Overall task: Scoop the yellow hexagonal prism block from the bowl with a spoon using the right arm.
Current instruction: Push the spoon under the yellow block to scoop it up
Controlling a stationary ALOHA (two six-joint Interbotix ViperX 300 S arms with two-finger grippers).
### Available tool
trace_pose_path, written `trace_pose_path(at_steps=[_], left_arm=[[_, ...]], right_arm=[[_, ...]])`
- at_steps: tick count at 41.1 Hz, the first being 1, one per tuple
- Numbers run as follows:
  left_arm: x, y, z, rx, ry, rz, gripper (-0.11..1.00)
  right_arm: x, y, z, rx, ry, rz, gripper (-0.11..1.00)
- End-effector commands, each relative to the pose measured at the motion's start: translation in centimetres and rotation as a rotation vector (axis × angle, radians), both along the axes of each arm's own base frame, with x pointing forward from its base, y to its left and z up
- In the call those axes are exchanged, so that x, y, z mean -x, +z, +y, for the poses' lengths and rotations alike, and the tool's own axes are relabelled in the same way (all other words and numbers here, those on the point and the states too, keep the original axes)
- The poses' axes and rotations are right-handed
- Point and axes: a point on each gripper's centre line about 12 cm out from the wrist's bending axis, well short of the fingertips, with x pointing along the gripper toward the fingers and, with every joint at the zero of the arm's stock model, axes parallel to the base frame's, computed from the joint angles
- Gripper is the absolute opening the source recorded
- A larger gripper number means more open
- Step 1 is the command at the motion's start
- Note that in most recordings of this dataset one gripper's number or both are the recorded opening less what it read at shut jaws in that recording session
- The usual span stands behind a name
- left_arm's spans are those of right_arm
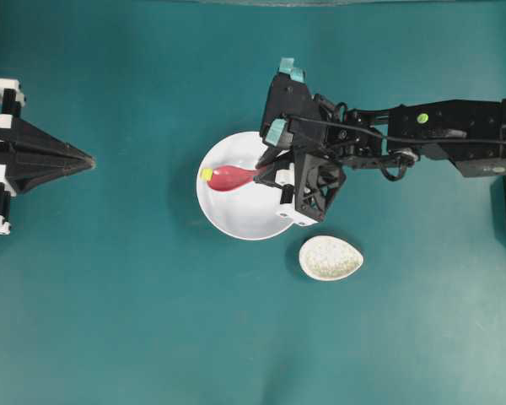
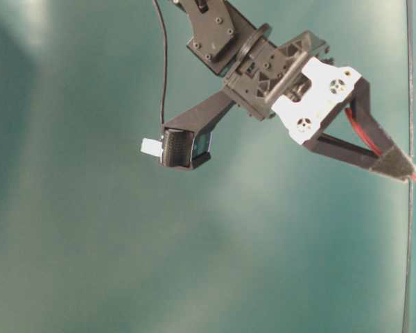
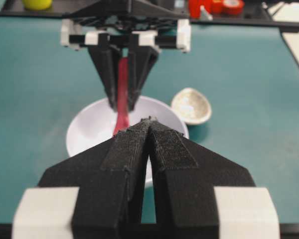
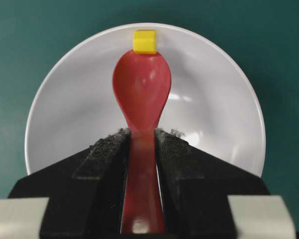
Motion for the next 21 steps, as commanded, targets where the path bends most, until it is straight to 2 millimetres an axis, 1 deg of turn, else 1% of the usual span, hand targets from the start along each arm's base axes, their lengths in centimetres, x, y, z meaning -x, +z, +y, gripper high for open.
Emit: trace_pose_path(at_steps=[1,11,21], left_arm=[[-0.22,1.00,0.03,-0.002,0.001,-0.026,0.00],[-0.24,0.97,0.03,-0.003,0.001,-0.025,0.00],[-0.24,0.97,0.03,-0.003,0.001,-0.025,0.00]], right_arm=[[-0.09,1.67,0.11,0.004,0.001,-0.050,0.24],[-0.02,1.51,0.22,0.005,0.003,-0.055,0.24],[0.32,0.83,0.52,0.010,0.004,-0.083,0.24]])
